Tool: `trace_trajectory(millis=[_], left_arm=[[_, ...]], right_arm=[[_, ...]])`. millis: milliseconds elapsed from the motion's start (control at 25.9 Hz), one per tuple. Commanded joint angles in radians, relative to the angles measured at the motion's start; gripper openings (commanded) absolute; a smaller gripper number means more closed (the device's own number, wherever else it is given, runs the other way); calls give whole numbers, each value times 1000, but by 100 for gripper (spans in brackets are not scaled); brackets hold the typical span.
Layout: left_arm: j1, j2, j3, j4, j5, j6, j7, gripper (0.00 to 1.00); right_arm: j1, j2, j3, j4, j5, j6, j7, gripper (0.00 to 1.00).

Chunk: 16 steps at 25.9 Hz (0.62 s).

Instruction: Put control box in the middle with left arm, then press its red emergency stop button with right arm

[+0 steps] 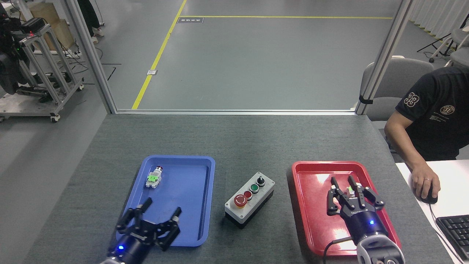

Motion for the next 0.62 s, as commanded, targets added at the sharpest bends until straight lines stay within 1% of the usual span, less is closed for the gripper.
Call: trace_trajectory(millis=[0,39,116,193,232,309,425,503,580], left_arm=[[26,7,222,-36,17,-73,-2,99],[7,5,247,-33,21,-68,-2,99],[-27,0,288,-6,32,-47,-2,99],[-80,0,307,38,35,-2,-2,99],[-109,0,307,64,35,28,-4,99],[-146,0,307,102,34,76,-2,99],[-163,-1,307,110,34,100,-2,99],[-166,-12,302,110,32,96,-1,99],[-161,-29,301,109,24,90,-1,99]], right_arm=[[-66,-38,49,25,1,-192,2,0],[-84,-36,75,39,3,-218,5,0],[-121,-27,160,94,9,-222,7,0],[-190,-19,253,202,15,-207,7,0],[-229,-7,295,260,16,-192,7,0],[-284,28,367,366,29,-124,7,0],[-350,90,451,501,39,8,4,0],[-364,116,486,536,38,54,2,0],[-371,122,493,545,38,54,1,0]])
